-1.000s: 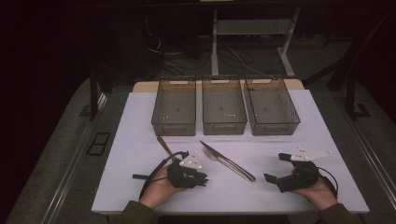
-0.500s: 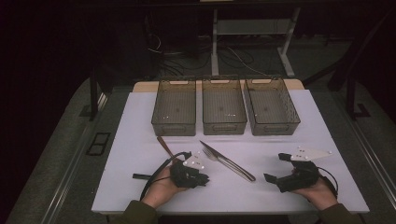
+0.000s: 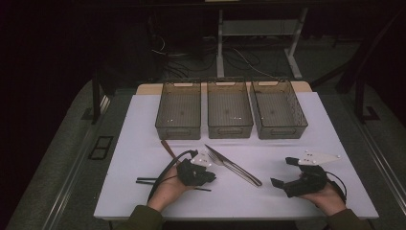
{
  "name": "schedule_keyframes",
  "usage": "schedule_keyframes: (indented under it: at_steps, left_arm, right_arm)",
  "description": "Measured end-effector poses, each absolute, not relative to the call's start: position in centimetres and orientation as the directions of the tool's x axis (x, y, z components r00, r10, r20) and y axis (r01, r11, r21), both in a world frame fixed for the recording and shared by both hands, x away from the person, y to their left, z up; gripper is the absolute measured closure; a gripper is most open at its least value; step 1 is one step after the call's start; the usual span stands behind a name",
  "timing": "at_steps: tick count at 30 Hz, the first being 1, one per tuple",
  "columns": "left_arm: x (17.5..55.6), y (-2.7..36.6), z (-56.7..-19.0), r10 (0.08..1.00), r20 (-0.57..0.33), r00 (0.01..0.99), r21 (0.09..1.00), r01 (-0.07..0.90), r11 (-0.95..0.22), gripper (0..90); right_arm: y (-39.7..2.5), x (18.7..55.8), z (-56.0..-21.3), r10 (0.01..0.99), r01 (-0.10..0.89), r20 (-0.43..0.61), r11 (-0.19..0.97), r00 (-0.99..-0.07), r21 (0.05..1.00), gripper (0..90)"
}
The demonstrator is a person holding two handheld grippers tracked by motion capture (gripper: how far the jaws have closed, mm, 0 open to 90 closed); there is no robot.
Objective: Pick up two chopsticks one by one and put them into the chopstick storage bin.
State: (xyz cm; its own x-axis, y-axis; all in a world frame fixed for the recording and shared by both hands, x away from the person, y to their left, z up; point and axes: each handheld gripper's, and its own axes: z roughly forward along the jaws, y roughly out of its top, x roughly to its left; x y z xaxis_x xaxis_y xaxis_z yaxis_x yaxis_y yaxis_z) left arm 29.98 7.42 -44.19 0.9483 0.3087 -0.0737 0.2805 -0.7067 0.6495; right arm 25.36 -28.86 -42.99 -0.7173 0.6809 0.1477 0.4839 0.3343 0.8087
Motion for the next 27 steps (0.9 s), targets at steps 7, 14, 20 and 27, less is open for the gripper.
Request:
schedule_keyframes:
  at_steps: [7,14,20,27]
  left_arm:
    - [29.5,7.9,-43.4,0.303,-0.089,0.949,0.683,0.280,-0.674,75.9]
    - [27.1,8.9,-43.1,0.238,-0.100,0.966,0.671,0.242,-0.700,74.8]
    - [27.0,9.1,-43.6,0.238,-0.097,0.966,0.655,0.242,-0.716,75.1]
    - [27.1,8.7,-44.0,0.233,-0.066,0.970,0.637,0.220,-0.739,81.8]
  right_arm:
    - [-28.9,25.3,-42.9,0.680,0.485,0.150,0.332,-0.717,0.809,1.2]
    - [-28.9,25.3,-42.9,0.679,0.483,0.148,0.334,-0.719,0.809,1.2]
    - [-28.8,25.3,-42.9,0.681,0.482,0.146,0.335,-0.718,0.809,1.2]
    - [-28.8,25.3,-42.9,0.680,0.482,0.147,0.335,-0.718,0.809,1.2]
